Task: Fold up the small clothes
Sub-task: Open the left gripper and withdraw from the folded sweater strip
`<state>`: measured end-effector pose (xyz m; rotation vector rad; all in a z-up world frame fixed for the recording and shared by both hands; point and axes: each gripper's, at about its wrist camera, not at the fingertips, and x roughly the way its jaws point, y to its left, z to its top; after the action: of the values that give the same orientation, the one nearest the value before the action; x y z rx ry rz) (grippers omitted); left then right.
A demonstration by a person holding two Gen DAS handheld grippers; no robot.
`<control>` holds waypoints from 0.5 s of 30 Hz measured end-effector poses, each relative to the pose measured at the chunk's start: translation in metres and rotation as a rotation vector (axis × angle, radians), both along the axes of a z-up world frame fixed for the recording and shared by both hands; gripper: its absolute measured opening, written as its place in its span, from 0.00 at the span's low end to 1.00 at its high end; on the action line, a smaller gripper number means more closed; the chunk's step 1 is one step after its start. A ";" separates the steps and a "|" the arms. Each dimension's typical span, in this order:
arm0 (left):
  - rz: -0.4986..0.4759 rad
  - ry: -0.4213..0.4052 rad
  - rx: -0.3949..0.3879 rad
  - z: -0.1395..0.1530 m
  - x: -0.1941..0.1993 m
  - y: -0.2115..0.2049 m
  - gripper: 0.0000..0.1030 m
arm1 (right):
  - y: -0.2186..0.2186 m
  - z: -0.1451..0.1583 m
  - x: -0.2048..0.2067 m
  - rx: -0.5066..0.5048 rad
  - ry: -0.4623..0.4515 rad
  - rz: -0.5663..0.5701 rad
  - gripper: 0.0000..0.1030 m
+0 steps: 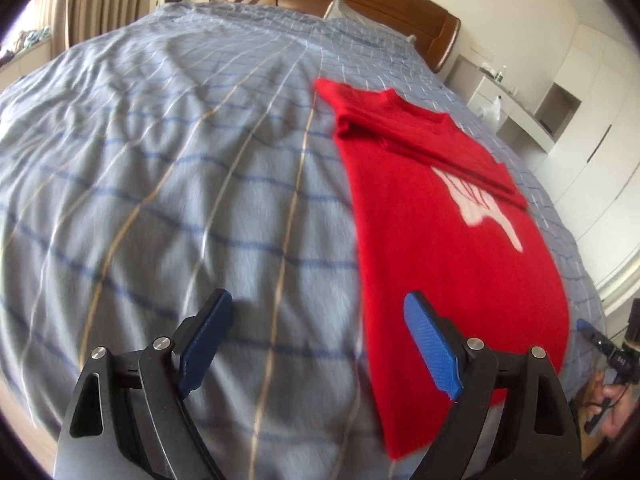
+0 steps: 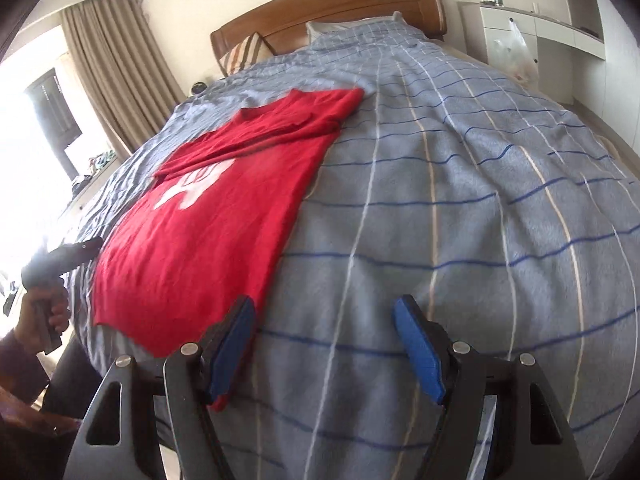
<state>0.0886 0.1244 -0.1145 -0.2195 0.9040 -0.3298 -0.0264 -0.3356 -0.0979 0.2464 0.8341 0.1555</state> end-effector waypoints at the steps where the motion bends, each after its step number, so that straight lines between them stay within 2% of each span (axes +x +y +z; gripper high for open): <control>1: -0.013 0.016 -0.017 -0.003 -0.013 -0.002 0.86 | 0.007 0.000 -0.005 0.027 0.004 0.030 0.70; 5: -0.076 0.074 -0.067 -0.014 -0.039 -0.013 0.85 | 0.025 -0.016 -0.014 0.173 0.086 0.128 0.70; 10: -0.112 0.075 -0.051 -0.023 -0.040 -0.028 0.76 | 0.032 -0.035 -0.002 0.261 0.119 0.135 0.68; 12: -0.103 0.076 -0.072 -0.027 -0.040 -0.026 0.75 | 0.036 -0.041 0.005 0.295 0.135 0.142 0.65; 14: -0.095 0.081 -0.083 -0.030 -0.040 -0.024 0.71 | 0.041 -0.047 0.015 0.300 0.147 0.154 0.56; 15: -0.095 0.082 -0.079 -0.030 -0.041 -0.024 0.64 | 0.043 -0.049 0.018 0.304 0.154 0.148 0.54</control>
<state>0.0479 0.1002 -0.1446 -0.2651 0.9848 -0.4474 -0.0079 -0.2927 -0.1469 0.4868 0.9819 0.4077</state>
